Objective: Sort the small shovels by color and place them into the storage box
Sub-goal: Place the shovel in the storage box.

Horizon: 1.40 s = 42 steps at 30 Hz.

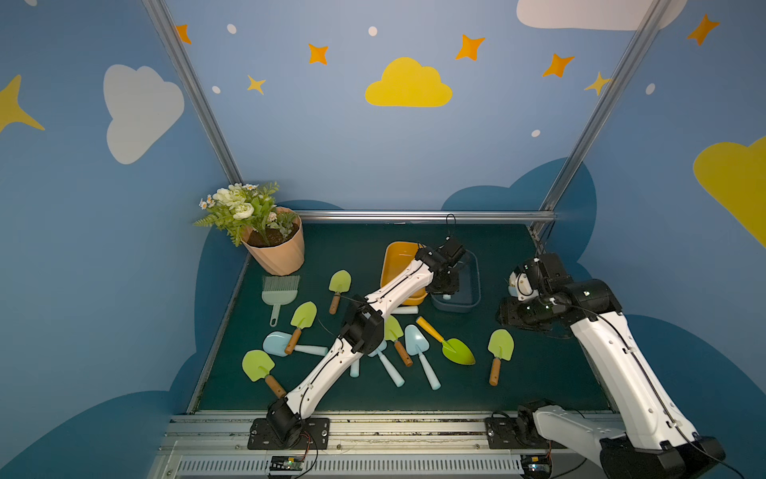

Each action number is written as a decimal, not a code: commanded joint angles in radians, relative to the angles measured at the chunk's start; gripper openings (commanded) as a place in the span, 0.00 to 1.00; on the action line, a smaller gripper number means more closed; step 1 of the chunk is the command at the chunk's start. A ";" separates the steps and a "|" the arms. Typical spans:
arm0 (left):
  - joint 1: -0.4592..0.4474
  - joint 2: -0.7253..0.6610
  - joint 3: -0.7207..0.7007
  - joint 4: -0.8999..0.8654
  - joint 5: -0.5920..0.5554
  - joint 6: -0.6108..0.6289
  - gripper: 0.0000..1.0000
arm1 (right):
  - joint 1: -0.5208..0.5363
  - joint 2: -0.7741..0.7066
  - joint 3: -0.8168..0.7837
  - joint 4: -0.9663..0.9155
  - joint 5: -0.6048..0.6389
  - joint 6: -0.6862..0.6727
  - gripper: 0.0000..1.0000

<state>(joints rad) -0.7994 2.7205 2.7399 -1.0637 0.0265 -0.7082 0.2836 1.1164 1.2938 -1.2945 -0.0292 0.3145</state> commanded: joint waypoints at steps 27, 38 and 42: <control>0.000 0.068 0.003 0.016 0.029 0.000 0.17 | -0.011 -0.004 -0.025 0.003 -0.012 -0.009 0.61; 0.000 0.050 0.006 0.018 0.029 0.006 0.22 | -0.012 -0.009 -0.023 0.002 -0.013 -0.006 0.61; -0.007 0.017 0.006 0.023 0.018 0.024 0.28 | -0.013 -0.010 -0.019 0.001 -0.016 0.001 0.61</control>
<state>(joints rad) -0.8017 2.7697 2.7396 -1.0328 0.0505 -0.7021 0.2752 1.1168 1.2747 -1.2907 -0.0391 0.3138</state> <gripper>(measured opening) 0.273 0.606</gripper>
